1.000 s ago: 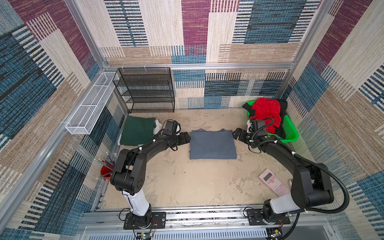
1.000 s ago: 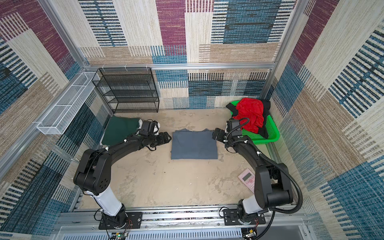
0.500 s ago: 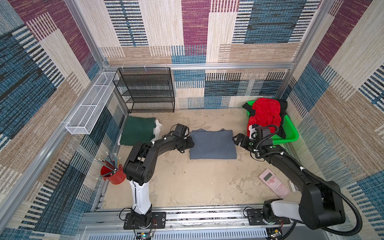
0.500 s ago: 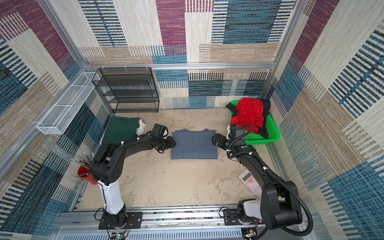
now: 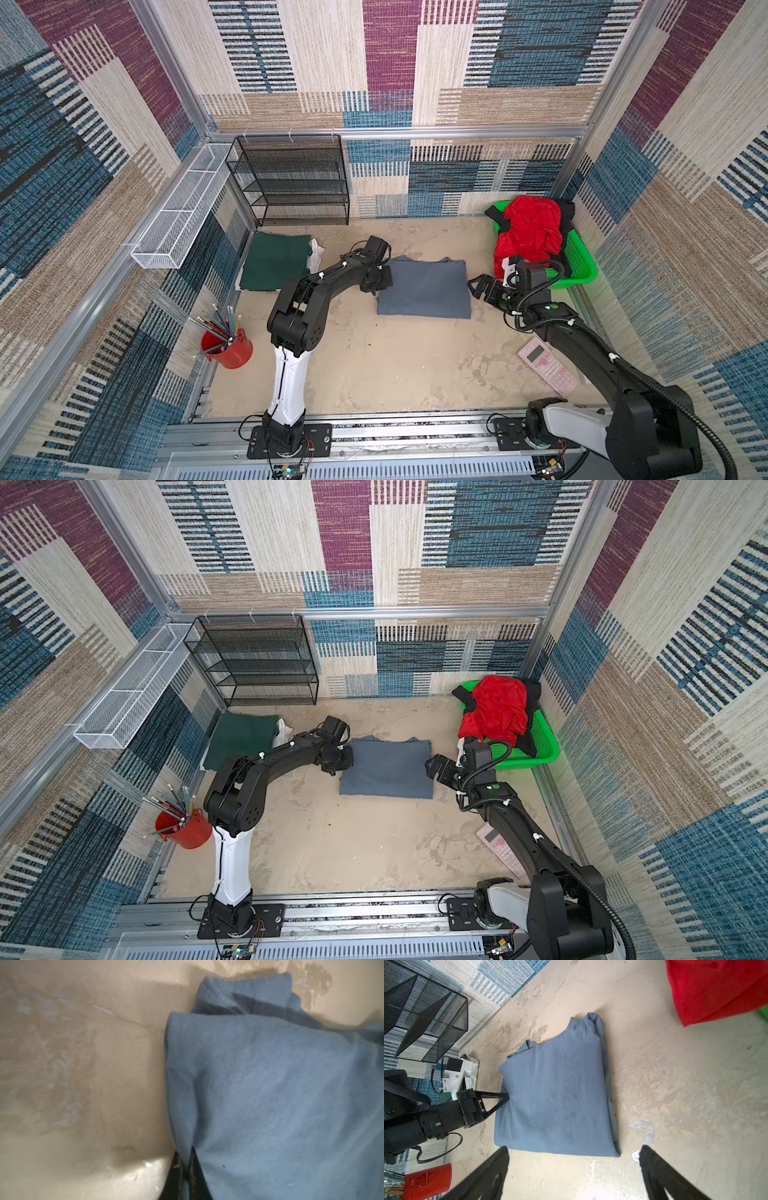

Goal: Fold and stack the t-shirts
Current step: 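Carry the folded shirt with the left gripper toward the green stack while right withdraws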

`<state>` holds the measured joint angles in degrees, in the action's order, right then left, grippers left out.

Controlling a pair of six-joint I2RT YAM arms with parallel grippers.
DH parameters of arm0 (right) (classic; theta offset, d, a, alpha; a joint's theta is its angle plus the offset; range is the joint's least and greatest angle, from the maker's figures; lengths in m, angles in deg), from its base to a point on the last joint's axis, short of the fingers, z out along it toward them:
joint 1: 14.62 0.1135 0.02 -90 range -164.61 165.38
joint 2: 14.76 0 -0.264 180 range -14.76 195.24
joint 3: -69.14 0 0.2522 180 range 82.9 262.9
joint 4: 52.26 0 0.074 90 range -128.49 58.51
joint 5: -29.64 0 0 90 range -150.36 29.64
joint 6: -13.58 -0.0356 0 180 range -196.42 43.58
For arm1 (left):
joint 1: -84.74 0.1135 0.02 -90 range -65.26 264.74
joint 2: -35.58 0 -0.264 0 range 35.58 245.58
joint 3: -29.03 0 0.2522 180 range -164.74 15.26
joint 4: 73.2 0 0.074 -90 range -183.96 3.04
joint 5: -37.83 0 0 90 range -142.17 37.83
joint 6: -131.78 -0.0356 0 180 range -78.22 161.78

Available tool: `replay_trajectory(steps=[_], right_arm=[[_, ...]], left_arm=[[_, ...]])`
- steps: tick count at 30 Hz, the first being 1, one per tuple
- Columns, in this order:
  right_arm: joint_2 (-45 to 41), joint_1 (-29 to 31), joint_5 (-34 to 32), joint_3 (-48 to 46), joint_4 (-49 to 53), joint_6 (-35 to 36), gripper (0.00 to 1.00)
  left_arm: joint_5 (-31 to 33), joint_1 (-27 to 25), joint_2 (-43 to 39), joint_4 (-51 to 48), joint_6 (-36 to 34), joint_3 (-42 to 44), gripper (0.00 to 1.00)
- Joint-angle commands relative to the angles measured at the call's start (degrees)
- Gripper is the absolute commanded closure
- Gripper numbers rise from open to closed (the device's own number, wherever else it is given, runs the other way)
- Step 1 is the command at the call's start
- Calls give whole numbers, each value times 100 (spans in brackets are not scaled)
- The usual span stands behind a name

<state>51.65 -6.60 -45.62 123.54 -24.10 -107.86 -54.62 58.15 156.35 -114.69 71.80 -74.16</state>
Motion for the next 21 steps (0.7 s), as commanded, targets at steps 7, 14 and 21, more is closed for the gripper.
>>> replay_trajectory(steps=[7,14,21], right_arm=[[-253,8,-102,-431,-435,2,1],[-361,8,-86,-559,-543,129,1],[-293,8,-26,-611,-714,196,1]], left_arm=[[1098,32,-178,-1482,-1377,-1390,100],[1458,106,-142,-2082,-1763,-2220,100],[1777,176,-37,-2586,-2175,-2841,100]])
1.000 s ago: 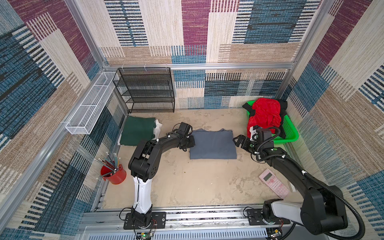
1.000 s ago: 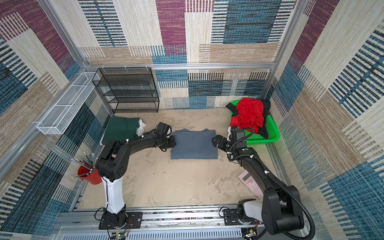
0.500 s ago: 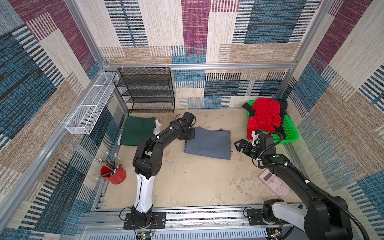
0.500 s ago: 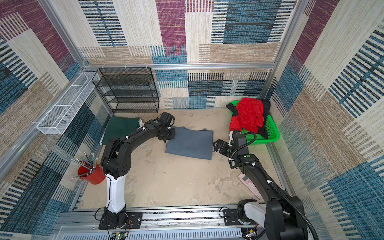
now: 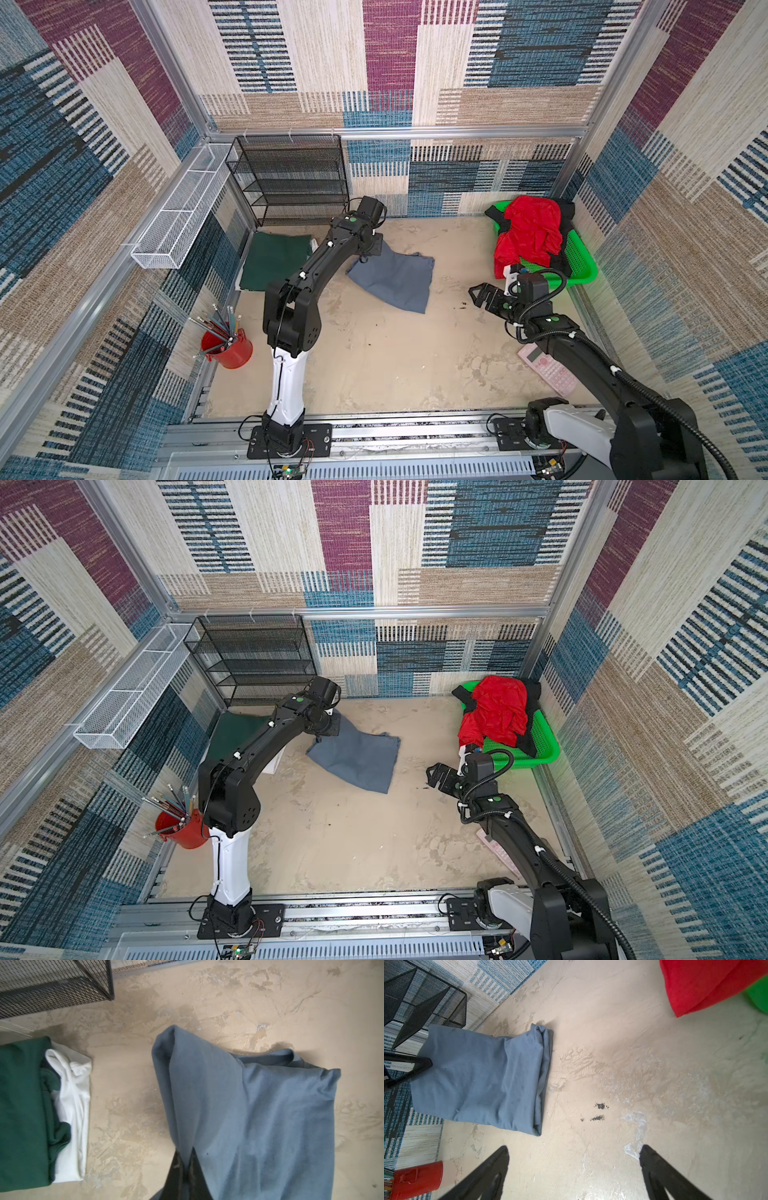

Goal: Fold and stack the t-shirts
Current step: 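Carry the folded shirt with the left gripper toward the green stack while right withdraws, then lower the folded shirt onto the green shirt stack and open the left gripper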

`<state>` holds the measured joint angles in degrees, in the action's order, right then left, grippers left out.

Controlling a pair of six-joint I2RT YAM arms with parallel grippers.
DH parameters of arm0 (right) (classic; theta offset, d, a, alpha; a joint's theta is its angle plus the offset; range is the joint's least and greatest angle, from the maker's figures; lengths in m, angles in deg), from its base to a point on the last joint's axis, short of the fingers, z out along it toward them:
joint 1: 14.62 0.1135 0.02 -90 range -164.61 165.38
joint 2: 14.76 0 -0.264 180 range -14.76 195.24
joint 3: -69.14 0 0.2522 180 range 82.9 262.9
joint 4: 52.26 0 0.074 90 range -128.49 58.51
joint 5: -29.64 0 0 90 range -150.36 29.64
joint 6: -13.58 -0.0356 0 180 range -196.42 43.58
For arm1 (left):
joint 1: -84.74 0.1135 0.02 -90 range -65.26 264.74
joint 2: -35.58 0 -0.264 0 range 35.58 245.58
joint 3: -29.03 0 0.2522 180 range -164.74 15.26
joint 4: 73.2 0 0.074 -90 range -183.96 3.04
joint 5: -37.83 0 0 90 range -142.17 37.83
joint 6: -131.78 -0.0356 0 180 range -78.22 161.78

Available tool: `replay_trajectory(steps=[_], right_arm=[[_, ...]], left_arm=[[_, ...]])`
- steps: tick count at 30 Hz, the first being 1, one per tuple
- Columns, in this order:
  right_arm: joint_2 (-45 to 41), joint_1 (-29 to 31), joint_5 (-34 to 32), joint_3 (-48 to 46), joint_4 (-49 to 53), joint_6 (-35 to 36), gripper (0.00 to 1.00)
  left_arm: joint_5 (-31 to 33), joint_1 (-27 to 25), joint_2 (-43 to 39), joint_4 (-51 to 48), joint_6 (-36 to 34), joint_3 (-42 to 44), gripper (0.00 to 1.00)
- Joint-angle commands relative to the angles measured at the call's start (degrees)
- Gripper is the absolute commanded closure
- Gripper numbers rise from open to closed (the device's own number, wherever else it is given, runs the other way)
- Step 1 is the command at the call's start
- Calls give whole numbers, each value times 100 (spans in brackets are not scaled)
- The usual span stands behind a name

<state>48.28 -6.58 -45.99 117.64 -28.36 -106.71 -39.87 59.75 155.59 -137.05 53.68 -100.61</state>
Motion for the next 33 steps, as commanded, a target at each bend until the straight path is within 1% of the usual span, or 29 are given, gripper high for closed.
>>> replay_trajectory(steps=[1,3,9,14,17,21,26,33], right_arm=[[62,5,28,-31,-307,83,1],[91,6,80,-69,-372,65,2],[43,5,278,-256,-698,-26,1],[50,5,517,-274,-906,-31,1],[81,5,580,-324,-1012,-2,1],[270,5,602,-308,-1049,66,2],[484,5,689,-305,-1139,75,1],[622,5,703,-291,-1156,69,2]], left_arm=[[349,34,56,-440,-425,-290,100],[491,73,43,-607,-506,-421,100],[565,428,-290,-780,-667,-400,100],[972,632,-440,-891,-1123,-547,100],[1089,821,-526,-969,-1237,-639,100],[1142,1098,-718,-831,-1539,-608,100],[1237,1410,-675,-799,-1851,-871,100],[1437,2055,-633,-562,-1938,-988,100]])
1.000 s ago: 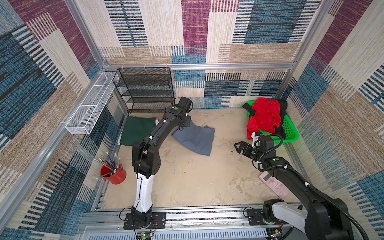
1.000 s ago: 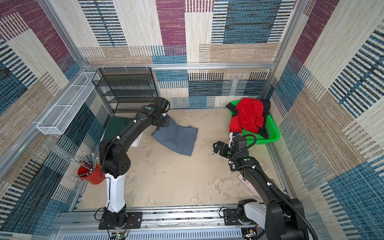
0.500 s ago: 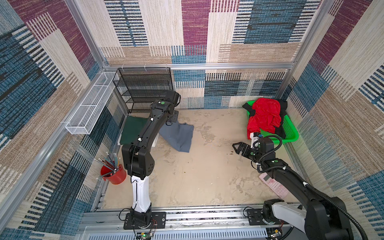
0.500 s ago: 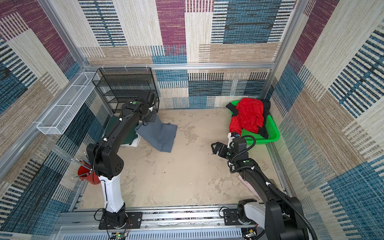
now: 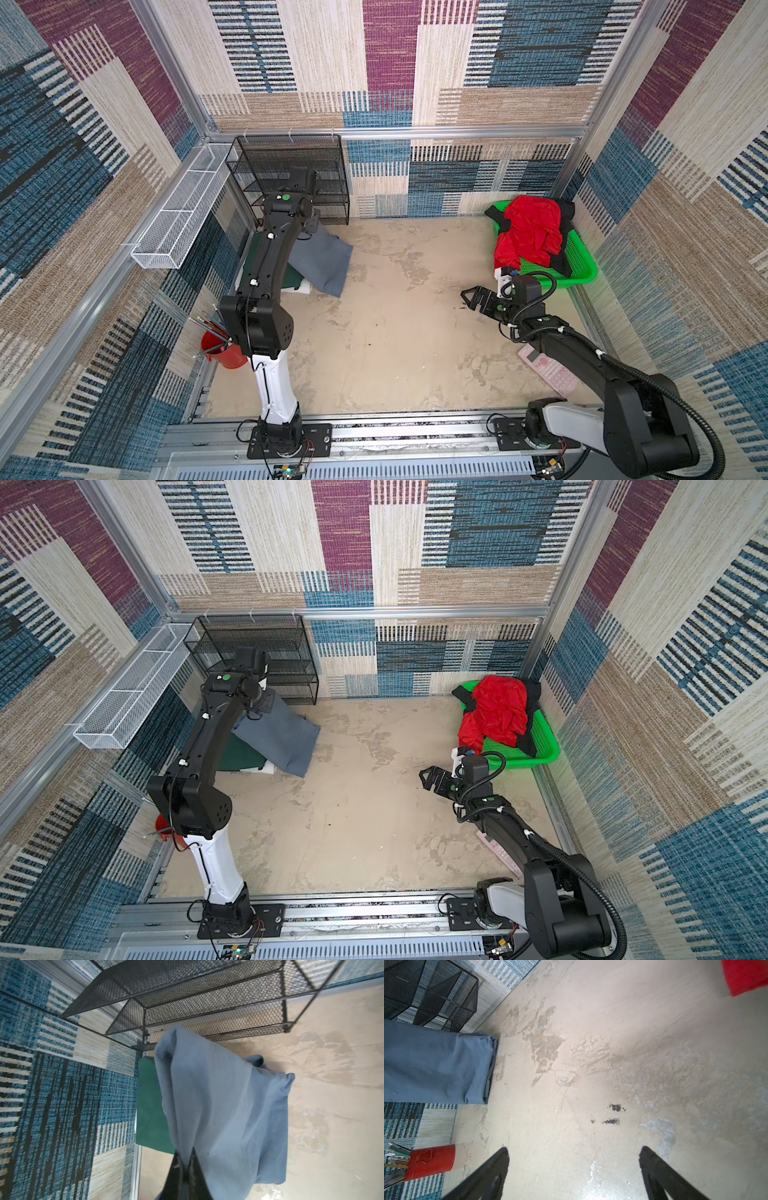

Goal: Fold and stack the t-shirts
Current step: 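Lower the folded shirt onto the green shirt stack and open the left gripper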

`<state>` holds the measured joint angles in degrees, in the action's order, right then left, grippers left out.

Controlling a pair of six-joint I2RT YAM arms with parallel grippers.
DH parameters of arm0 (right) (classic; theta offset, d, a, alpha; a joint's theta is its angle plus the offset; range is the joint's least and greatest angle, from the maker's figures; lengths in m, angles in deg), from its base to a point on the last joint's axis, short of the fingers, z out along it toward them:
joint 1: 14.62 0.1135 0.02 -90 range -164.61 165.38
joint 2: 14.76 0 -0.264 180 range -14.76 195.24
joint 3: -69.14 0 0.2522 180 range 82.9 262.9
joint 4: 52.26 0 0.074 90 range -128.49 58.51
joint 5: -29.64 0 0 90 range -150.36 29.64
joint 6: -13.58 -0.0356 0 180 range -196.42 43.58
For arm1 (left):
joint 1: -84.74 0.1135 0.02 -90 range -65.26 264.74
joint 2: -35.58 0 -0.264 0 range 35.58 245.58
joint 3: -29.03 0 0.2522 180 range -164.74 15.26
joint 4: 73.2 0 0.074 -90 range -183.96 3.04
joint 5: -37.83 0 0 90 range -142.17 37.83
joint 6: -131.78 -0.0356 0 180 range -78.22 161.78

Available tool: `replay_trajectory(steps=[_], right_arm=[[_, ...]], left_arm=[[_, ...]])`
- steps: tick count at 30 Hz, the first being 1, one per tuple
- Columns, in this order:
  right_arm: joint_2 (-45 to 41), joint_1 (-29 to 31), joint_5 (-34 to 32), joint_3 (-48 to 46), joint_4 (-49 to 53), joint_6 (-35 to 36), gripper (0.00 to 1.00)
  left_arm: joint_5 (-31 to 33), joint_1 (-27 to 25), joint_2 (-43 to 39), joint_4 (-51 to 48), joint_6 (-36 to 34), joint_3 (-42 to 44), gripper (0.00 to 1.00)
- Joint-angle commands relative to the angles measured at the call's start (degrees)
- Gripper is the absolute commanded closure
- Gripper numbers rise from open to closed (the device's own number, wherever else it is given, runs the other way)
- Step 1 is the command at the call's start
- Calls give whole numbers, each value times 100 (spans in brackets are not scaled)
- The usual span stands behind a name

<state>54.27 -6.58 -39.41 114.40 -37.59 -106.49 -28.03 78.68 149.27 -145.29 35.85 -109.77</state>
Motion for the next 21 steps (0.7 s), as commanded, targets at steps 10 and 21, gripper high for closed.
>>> replay_trajectory(steps=[10,21], right_arm=[[139,3,-82,199,-73,105,1],[204,5,52,276,-60,75,1]], left_arm=[[149,635,-175,917,-221,-231,100],[721,941,67,1061,-20,-170,100]])
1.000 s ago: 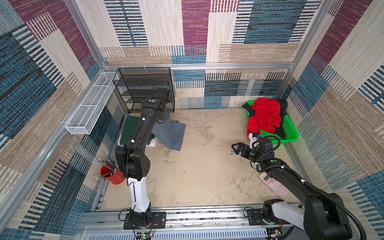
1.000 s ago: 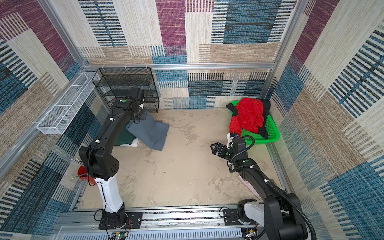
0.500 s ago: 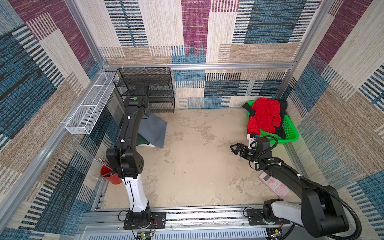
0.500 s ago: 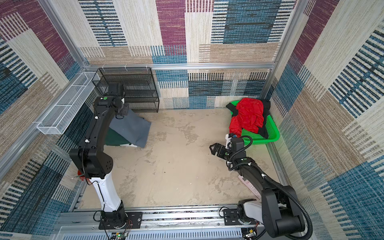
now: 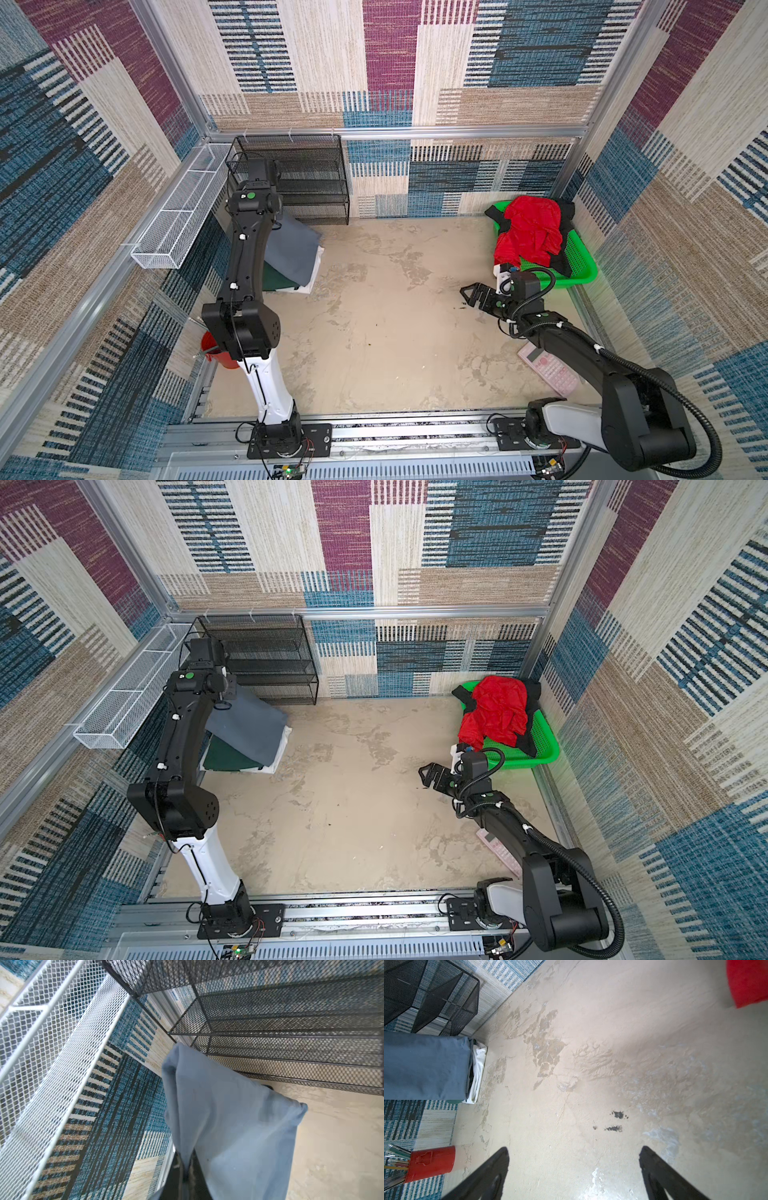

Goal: Fold and stack the t-shirts

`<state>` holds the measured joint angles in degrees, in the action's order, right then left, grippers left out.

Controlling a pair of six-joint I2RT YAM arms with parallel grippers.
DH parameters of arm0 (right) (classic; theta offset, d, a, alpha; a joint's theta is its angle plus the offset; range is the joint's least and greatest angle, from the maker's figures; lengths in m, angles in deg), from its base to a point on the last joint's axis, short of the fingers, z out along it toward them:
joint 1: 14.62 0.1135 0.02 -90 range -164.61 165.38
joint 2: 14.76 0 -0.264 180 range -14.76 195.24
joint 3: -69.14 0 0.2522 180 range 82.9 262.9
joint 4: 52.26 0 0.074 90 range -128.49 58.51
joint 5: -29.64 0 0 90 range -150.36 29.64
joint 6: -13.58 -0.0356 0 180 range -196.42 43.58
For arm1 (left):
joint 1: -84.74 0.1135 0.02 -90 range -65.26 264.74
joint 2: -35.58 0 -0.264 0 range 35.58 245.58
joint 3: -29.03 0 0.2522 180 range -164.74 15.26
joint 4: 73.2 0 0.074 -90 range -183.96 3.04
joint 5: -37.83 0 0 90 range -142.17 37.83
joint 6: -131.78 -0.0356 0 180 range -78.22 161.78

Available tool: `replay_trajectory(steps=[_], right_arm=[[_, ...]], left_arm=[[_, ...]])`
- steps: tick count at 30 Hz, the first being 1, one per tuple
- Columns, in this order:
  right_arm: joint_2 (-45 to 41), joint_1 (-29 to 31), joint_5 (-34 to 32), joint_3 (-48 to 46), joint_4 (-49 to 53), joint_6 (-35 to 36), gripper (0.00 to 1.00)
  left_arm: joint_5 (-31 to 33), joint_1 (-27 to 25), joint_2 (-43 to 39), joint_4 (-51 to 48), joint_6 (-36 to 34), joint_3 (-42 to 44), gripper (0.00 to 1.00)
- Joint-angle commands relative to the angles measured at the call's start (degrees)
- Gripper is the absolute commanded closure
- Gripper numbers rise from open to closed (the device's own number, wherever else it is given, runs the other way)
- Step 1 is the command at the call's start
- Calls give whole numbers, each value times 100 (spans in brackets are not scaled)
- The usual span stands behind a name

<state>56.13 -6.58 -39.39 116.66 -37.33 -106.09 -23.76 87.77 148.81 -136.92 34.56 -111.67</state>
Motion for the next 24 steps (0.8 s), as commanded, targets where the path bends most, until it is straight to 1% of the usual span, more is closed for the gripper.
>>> replay_trajectory(steps=[1,2,3,4,5,6,8,9,14,17,20,24], right_arm=[[19,5,48,60,-82,37,2],[16,5,40,57,-73,36,1],[13,5,34,76,-58,40,2],[15,5,30,83,-40,49,1],[8,5,30,91,-25,48,1],[-5,10,32,104,-5,45,1],[-25,5,49,110,1,49,1],[-44,5,65,116,2,48,1],[-60,5,18,127,3,63,1],[-44,5,-77,156,55,102,1],[-49,5,-188,158,106,143,2],[-257,5,-592,116,212,260,1]], left_arm=[[311,40,211,178,83,9,98],[383,38,316,100,92,-28,72],[511,40,435,-15,178,-114,53],[634,40,537,-126,231,-183,40],[758,32,610,-218,300,-250,31],[858,31,649,-282,362,-281,18],[852,31,621,-256,386,-231,3],[802,15,572,-199,381,-162,0],[772,-125,184,77,398,307,0],[615,-202,-153,211,625,754,0],[451,-317,-589,336,980,1402,0],[282,-601,-1438,832,1424,2731,0]])
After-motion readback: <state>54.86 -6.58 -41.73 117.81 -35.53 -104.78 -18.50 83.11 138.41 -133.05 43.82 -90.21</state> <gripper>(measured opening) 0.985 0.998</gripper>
